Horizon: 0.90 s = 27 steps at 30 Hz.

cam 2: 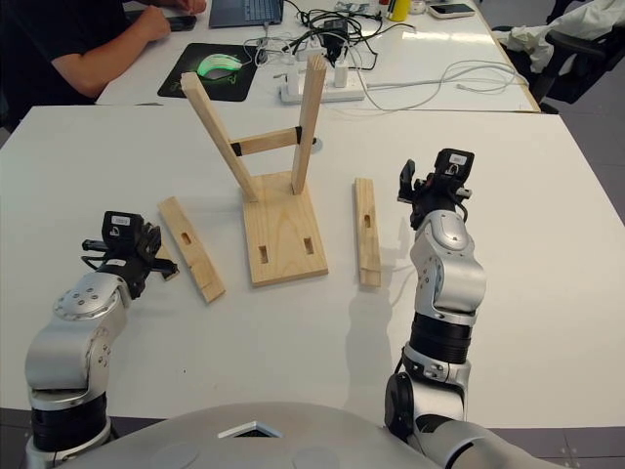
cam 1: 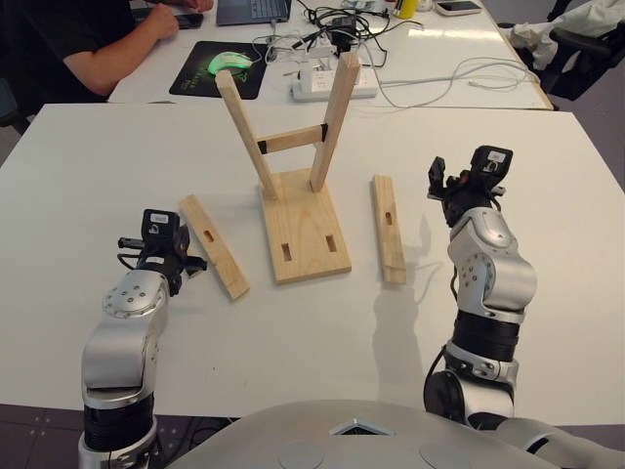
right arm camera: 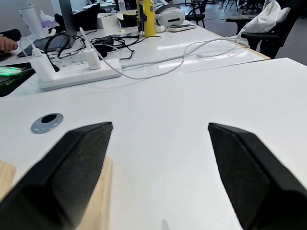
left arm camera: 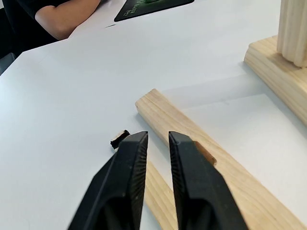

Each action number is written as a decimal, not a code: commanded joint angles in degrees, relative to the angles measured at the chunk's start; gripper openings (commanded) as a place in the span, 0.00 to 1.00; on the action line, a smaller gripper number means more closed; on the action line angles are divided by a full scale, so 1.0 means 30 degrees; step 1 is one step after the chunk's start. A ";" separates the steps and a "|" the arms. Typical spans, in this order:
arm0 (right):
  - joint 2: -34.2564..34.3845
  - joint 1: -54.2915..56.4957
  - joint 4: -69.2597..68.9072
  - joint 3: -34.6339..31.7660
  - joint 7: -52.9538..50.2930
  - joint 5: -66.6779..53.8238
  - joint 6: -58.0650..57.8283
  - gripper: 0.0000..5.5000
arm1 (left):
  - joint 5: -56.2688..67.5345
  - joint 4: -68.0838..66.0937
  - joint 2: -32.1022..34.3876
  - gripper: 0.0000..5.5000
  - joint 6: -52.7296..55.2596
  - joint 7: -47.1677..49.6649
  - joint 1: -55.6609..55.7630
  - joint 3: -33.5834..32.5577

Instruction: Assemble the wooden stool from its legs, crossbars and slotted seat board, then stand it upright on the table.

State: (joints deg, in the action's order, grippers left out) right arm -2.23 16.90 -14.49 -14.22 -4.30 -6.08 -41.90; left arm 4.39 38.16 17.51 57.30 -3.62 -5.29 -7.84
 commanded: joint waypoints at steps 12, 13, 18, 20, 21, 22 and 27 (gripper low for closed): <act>-0.0110 -0.0291 0.0389 0.0994 0.0506 -0.0246 -0.0571 0.68 | 0.0865 -0.0677 -0.3386 0.56 0.1113 0.1075 -0.1383 -0.2173; -0.0065 -0.0311 0.0391 0.1052 0.0520 -0.0244 -0.0596 0.68 | 0.0851 -0.0729 -0.3400 0.58 0.1181 0.1083 -0.1447 -0.2110; -0.0006 -0.0276 0.0321 0.1240 0.0595 -0.0321 -0.0722 0.68 | 0.0676 -0.0996 -0.3481 0.72 0.0991 0.1198 -0.1876 -0.1882; -0.0026 -0.0203 0.0372 0.1315 0.0672 -0.0352 -0.0752 0.68 | 0.0730 -0.1104 -0.3637 0.72 0.0944 0.1147 -0.2019 -0.1780; -0.0074 -0.0146 0.0419 0.1379 0.0743 -0.0367 -0.0764 0.68 | 0.0750 -0.1214 -0.3742 0.72 0.0850 0.1171 -0.2049 -0.1772; -0.0114 -0.0074 0.0479 0.1429 0.0787 -0.0400 -0.0782 0.68 | 0.0768 -0.1322 -0.3835 0.72 0.0781 0.1213 -0.2034 -0.1769; -0.0239 0.0164 0.0709 0.1620 0.0875 -0.0513 -0.0801 0.68 | 0.0665 -0.1802 -0.4048 0.72 0.0504 0.1343 -0.2128 -0.1827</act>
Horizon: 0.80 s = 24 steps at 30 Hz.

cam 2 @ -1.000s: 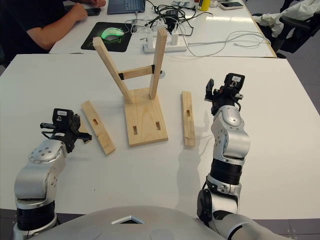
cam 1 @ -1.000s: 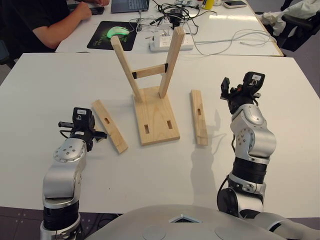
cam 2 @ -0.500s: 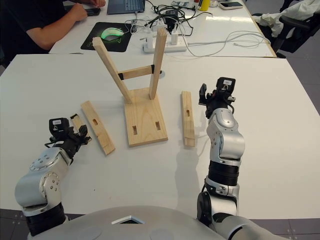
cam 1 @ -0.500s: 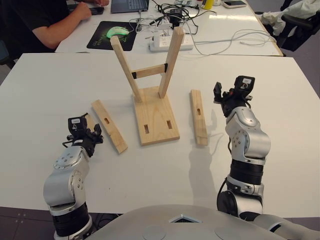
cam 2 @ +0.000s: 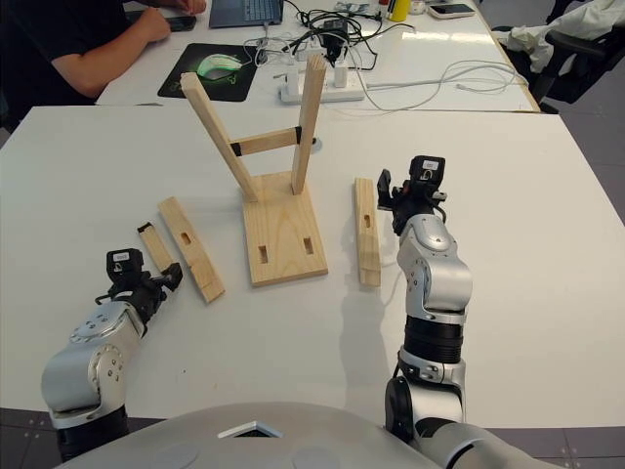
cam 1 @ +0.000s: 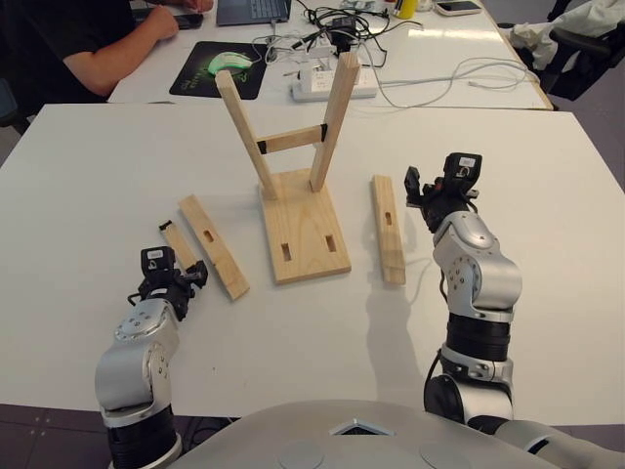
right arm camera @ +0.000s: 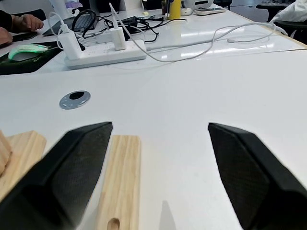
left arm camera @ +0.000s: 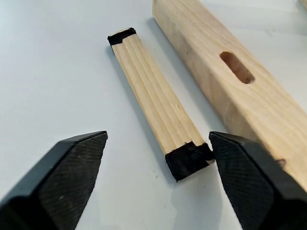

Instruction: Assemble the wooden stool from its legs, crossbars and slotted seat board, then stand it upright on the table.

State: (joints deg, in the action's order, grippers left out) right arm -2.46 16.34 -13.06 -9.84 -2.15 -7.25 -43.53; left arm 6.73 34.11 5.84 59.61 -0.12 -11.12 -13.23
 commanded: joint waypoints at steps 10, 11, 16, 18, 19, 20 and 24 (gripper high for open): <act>-0.0202 0.0252 0.0189 0.0084 0.0056 -0.0125 -0.0281 0.68 | -0.0953 -0.1220 0.1887 0.72 -0.1110 -0.0108 -0.0478 -0.0473; -0.0185 0.0234 0.0167 0.0088 0.0026 -0.0117 -0.0285 0.68 | -0.1006 -0.1246 0.2079 0.72 -0.1168 -0.0143 -0.0425 -0.0580; -0.0067 0.0128 0.0105 0.0206 -0.0090 -0.0088 -0.0285 0.68 | -0.0880 -0.1254 0.2264 0.72 -0.1236 -0.0317 -0.0158 -0.0658; -0.0073 0.0172 0.0136 0.0255 -0.0088 -0.0093 -0.0290 0.68 | -0.0746 -0.1255 0.2139 0.72 -0.1247 -0.0335 0.0032 -0.0724; -0.0096 0.0201 0.0156 0.0263 -0.0076 -0.0099 -0.0291 0.68 | -0.0600 -0.1253 0.1940 0.72 -0.1190 -0.0328 0.0168 -0.0797; -0.0120 0.0235 0.0185 0.0274 -0.0052 -0.0110 -0.0290 0.68 | -0.0389 -0.1217 0.1665 0.72 -0.1088 -0.0323 0.0274 -0.0936; -0.0171 0.0447 0.0325 0.0353 0.0019 -0.0134 -0.0332 0.68 | 0.0172 -0.1790 0.0860 0.72 -0.1029 -0.0279 0.0481 -0.1167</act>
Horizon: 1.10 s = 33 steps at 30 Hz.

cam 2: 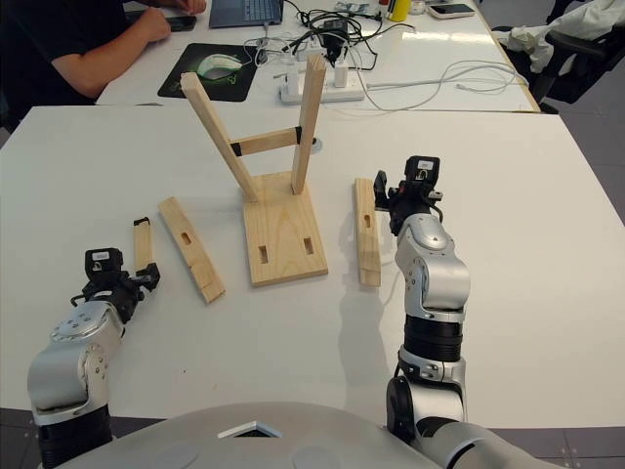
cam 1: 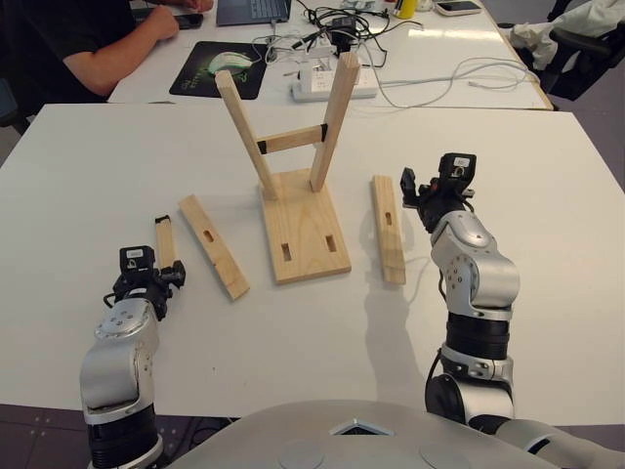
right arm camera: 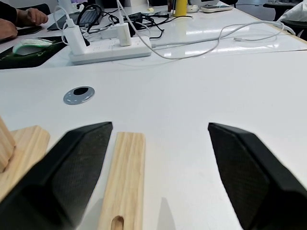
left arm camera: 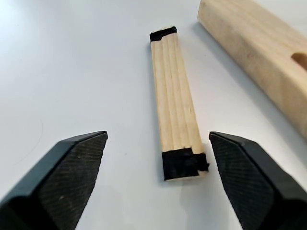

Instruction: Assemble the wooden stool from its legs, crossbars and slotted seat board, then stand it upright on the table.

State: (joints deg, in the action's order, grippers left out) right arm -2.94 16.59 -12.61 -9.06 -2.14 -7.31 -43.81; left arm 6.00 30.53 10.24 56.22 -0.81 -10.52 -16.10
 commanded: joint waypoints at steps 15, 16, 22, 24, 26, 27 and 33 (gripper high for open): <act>-0.0421 0.1327 0.0824 0.0196 0.0381 -0.0187 -0.0287 0.68 | 0.0634 -0.3672 -0.0150 0.53 -0.2696 -0.0428 -0.0398 -0.1690; -0.0419 0.1345 0.0825 0.0203 0.0381 -0.0191 -0.0287 0.68 | 0.0641 -0.3725 -0.0117 0.51 -0.2774 -0.0451 -0.0403 -0.1657; -0.0400 0.1409 0.0899 0.0016 0.0270 -0.0197 -0.0097 0.68 | 0.0736 -0.4318 0.0408 0.36 -0.3682 -0.1022 -0.0068 -0.1356; -0.0368 0.1443 0.0892 -0.0199 0.0088 -0.0159 0.0180 0.68 | 0.0685 -0.4562 0.0945 0.31 -0.4422 -0.1466 0.0062 -0.1296; -0.0373 0.1611 0.0866 -0.0515 0.0026 -0.0240 0.0838 0.68 | 0.1160 -0.4717 0.1356 0.26 -0.6163 -0.2280 0.0599 -0.1680; -0.0455 0.1691 0.0873 -0.0682 0.0004 -0.0251 0.1163 0.68 | 0.0987 -0.4579 0.1922 0.24 -0.6969 -0.2813 0.0835 -0.1367; -0.1123 0.3313 0.1918 -0.2666 0.1431 -0.2258 0.3517 0.68 | 0.2026 -0.3823 0.4025 0.24 -1.0322 -0.4712 0.4184 -0.1930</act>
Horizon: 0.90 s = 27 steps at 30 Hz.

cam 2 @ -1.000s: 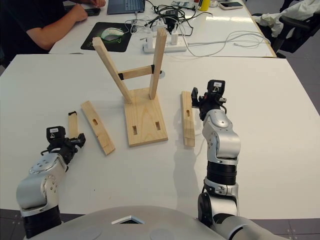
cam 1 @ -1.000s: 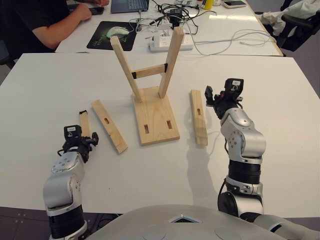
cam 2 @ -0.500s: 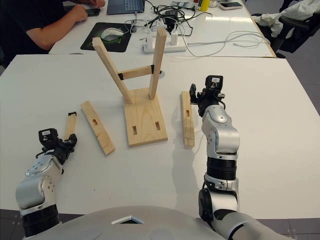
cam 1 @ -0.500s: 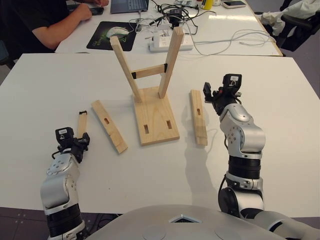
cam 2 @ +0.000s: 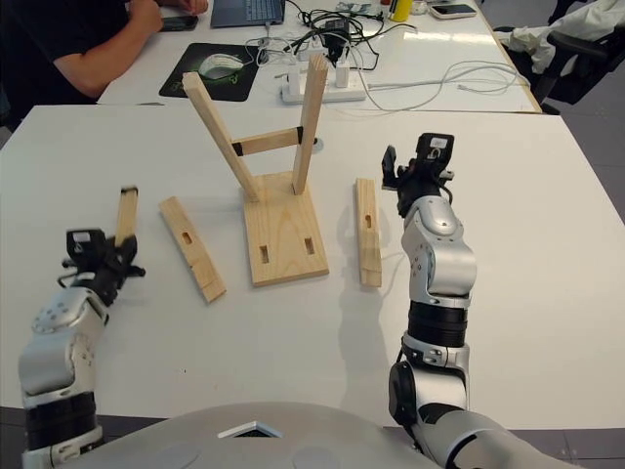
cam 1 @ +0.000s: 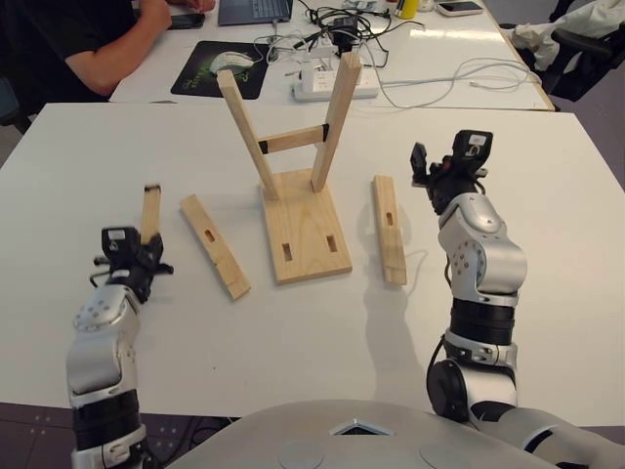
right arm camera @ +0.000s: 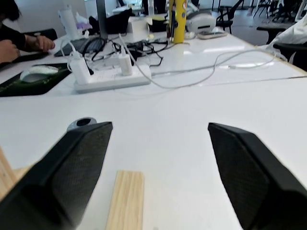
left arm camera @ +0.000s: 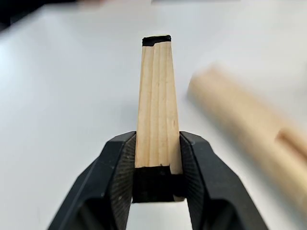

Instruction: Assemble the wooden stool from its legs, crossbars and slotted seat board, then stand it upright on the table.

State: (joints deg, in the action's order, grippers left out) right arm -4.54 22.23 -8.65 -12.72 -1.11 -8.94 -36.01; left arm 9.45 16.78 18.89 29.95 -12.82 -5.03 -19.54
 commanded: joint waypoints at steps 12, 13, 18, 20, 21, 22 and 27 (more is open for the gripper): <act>-0.0327 0.7263 -0.2454 -0.4628 0.2228 -2.0146 -0.6013 0.68 | 0.4404 0.3464 0.2712 0.24 -0.2907 -0.2856 1.1803 0.1457; -0.0064 0.7209 -0.2723 -0.4155 0.1854 -2.0734 -0.6242 0.68 | 0.4142 0.3434 0.2449 0.24 -0.3087 -0.2976 1.2052 0.2219; 0.1817 0.6340 -0.3126 -0.2374 -0.0969 -2.3378 -0.5753 0.68 | 0.2118 0.2093 0.1331 0.24 -0.4932 -0.3417 1.2196 0.5680; 0.2085 0.6108 -0.3040 -0.1947 -0.1772 -2.3948 -0.5416 0.68 | 0.1111 0.1541 0.1075 0.24 -0.5704 -0.3519 1.2205 0.6854; 0.2166 0.6063 -0.3039 -0.1800 -0.2125 -2.4099 -0.5196 0.68 | 0.0802 0.1341 0.0864 0.24 -0.5992 -0.3491 1.2250 0.7250; 0.2330 0.6023 -0.3045 -0.1709 -0.2531 -2.4478 -0.4884 0.68 | 0.0483 0.1174 0.0739 0.24 -0.6242 -0.3504 1.2230 0.7620; 0.2416 0.6138 -0.2576 -0.1777 -0.4007 -2.7208 -0.3495 0.68 | -0.0103 0.0959 0.0286 0.24 -0.6852 -0.3385 1.1695 0.7969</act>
State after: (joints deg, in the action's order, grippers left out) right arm 2.50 40.54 -17.24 -17.66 -10.89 -86.51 -48.60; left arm 9.88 20.28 20.15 10.05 -23.02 31.27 4.01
